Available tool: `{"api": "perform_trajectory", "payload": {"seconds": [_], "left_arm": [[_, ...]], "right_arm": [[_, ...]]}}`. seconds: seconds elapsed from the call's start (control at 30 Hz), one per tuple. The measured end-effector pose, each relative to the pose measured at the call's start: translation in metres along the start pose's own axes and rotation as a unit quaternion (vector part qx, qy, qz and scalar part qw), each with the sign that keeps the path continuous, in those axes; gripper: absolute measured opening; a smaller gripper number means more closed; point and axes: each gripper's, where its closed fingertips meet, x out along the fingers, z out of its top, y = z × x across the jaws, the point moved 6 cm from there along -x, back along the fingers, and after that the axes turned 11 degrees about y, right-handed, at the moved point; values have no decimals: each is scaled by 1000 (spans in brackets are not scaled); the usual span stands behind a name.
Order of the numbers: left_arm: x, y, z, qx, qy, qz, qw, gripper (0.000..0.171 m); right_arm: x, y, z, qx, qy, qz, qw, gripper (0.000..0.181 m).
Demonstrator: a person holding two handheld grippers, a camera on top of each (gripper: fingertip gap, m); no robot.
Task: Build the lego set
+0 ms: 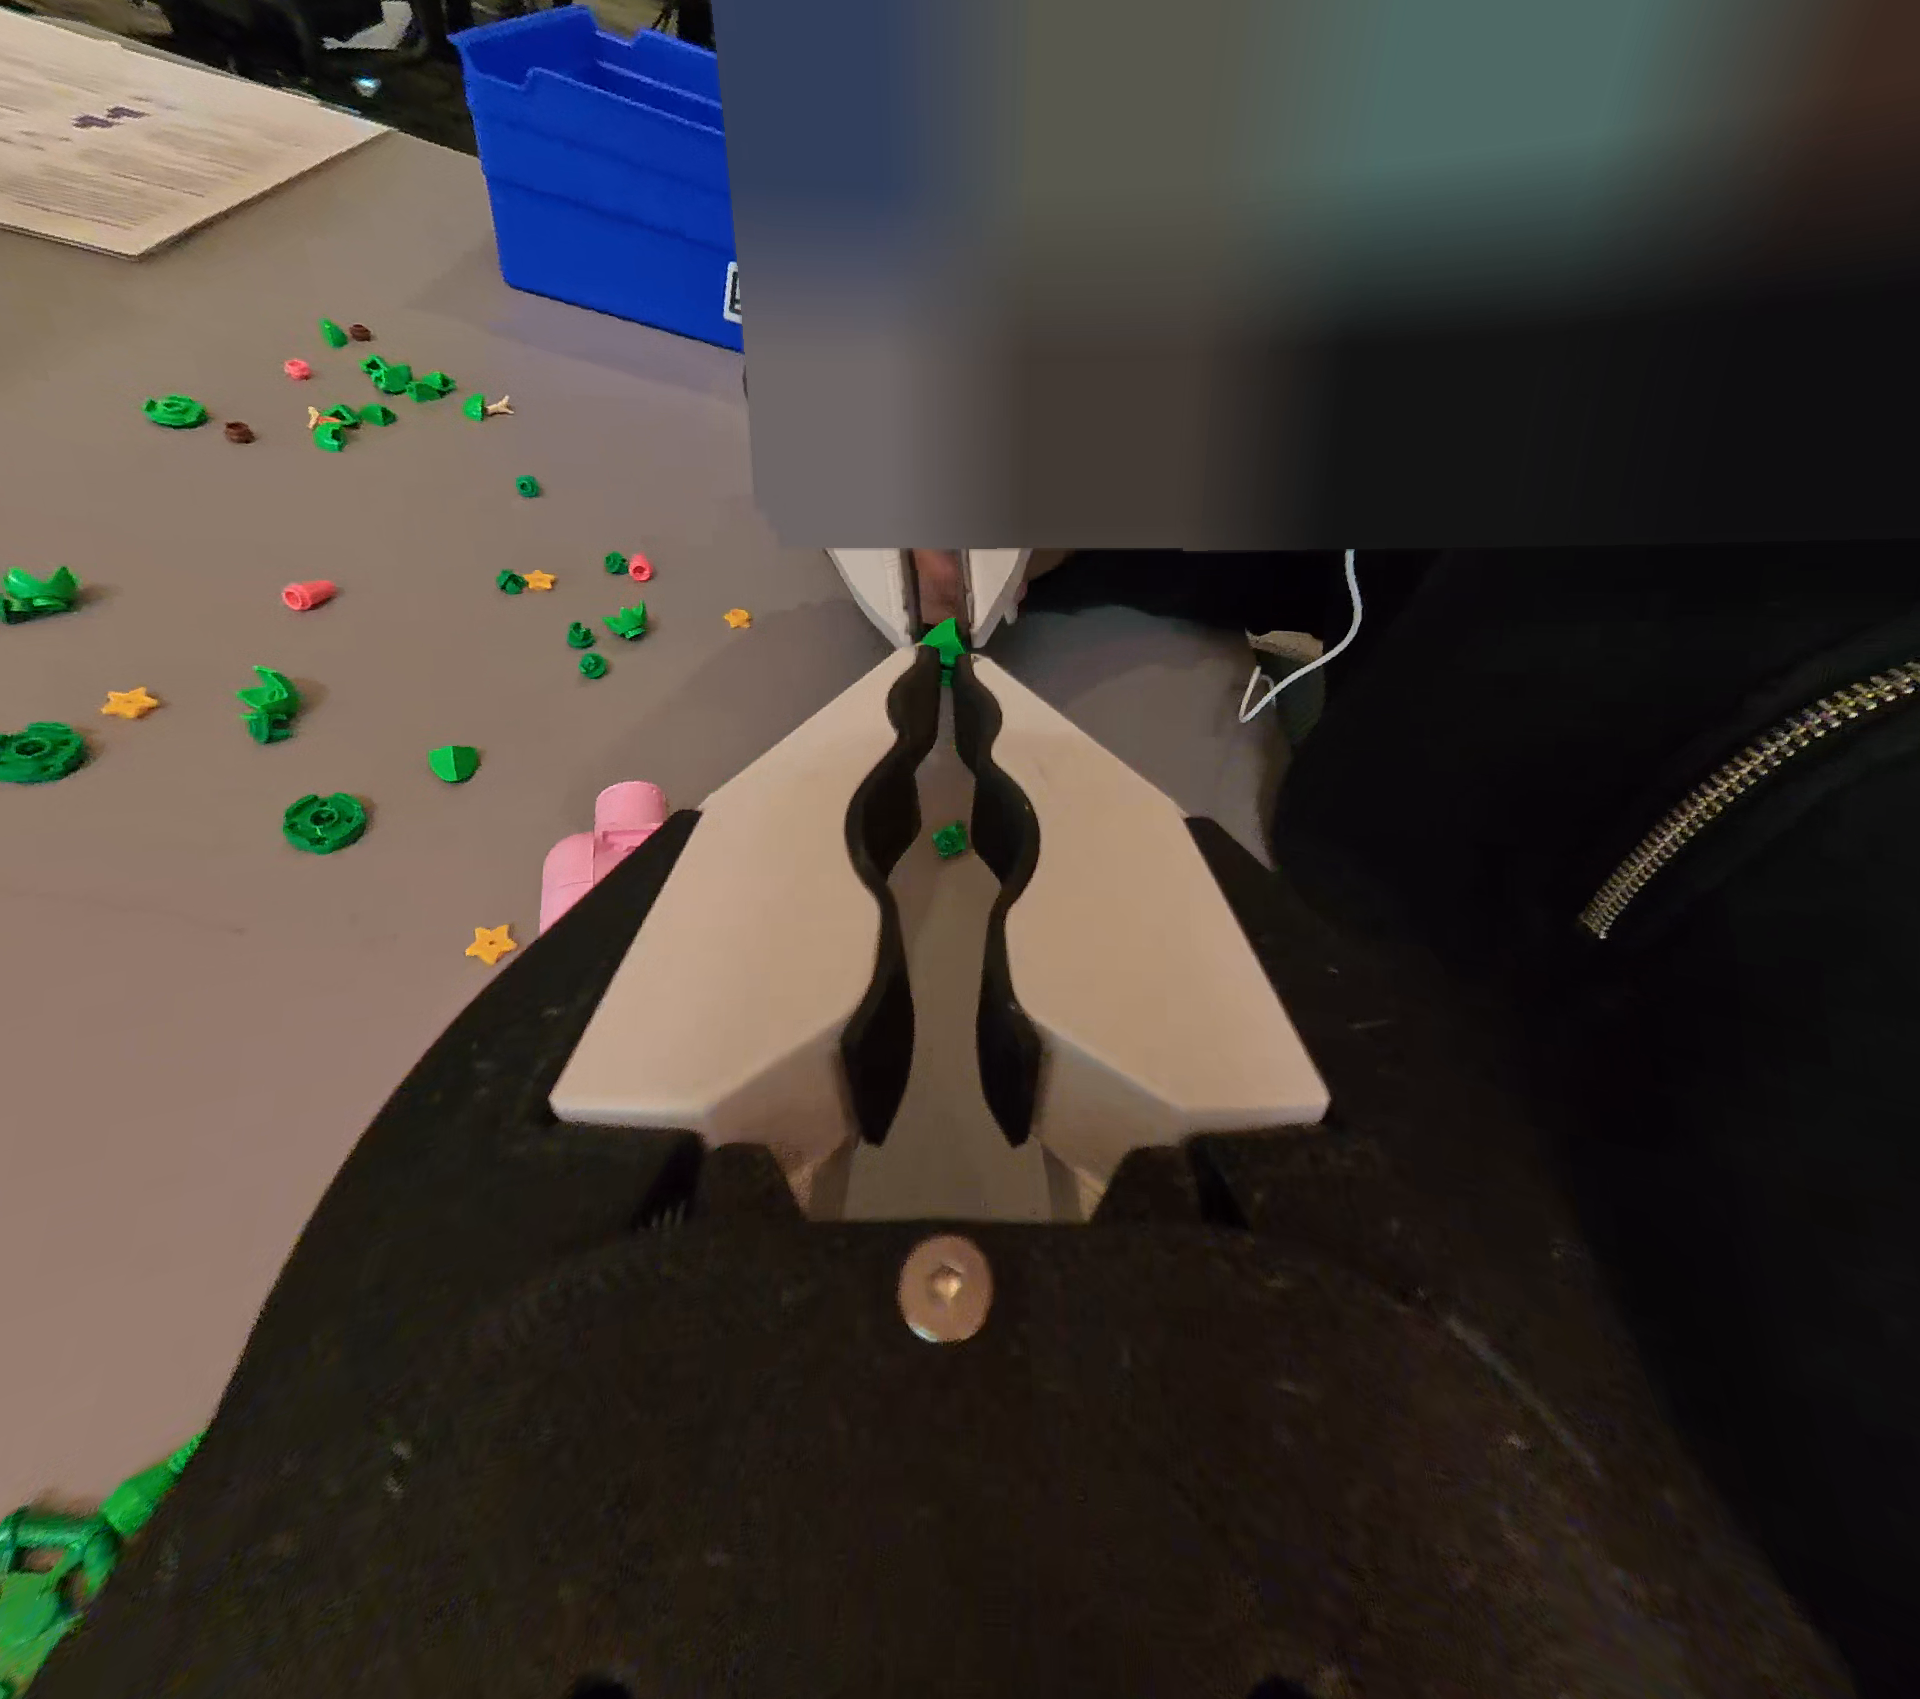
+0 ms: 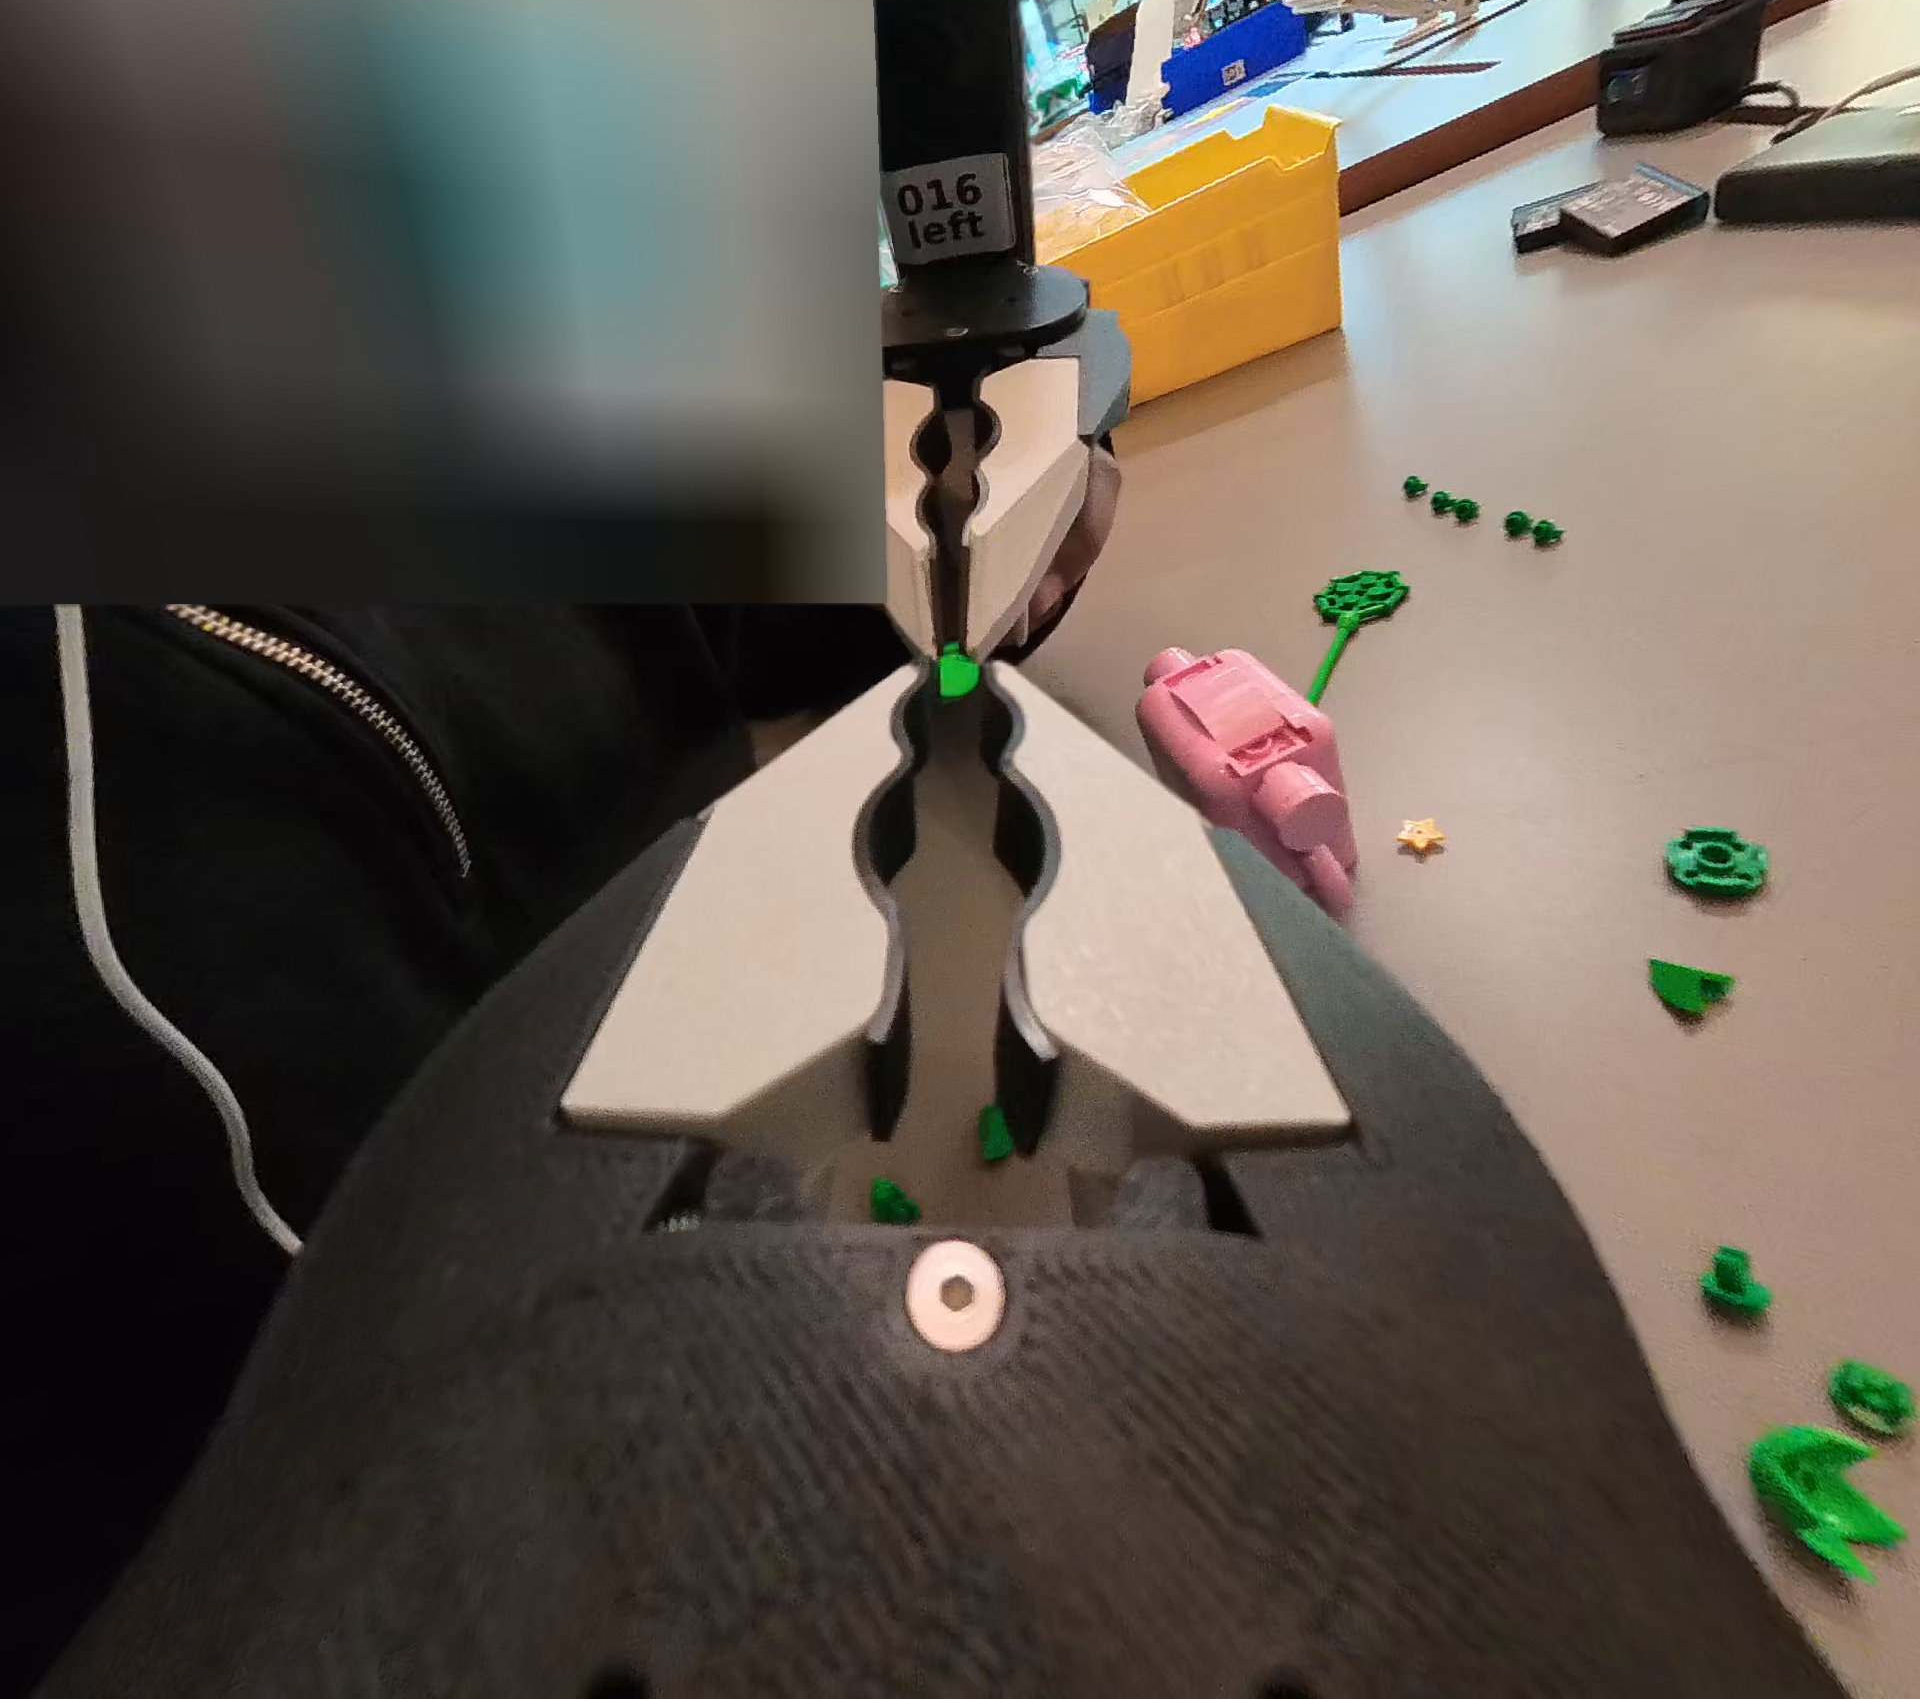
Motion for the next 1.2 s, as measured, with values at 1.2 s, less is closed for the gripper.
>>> {"api": "perform_trajectory", "payload": {"seconds": [1.2], "left_arm": [[8, -6, -4, 60, 6, 54, 997, 0]], "right_arm": [[1, -5, -10, 185, 30, 101, 977, 2]]}}
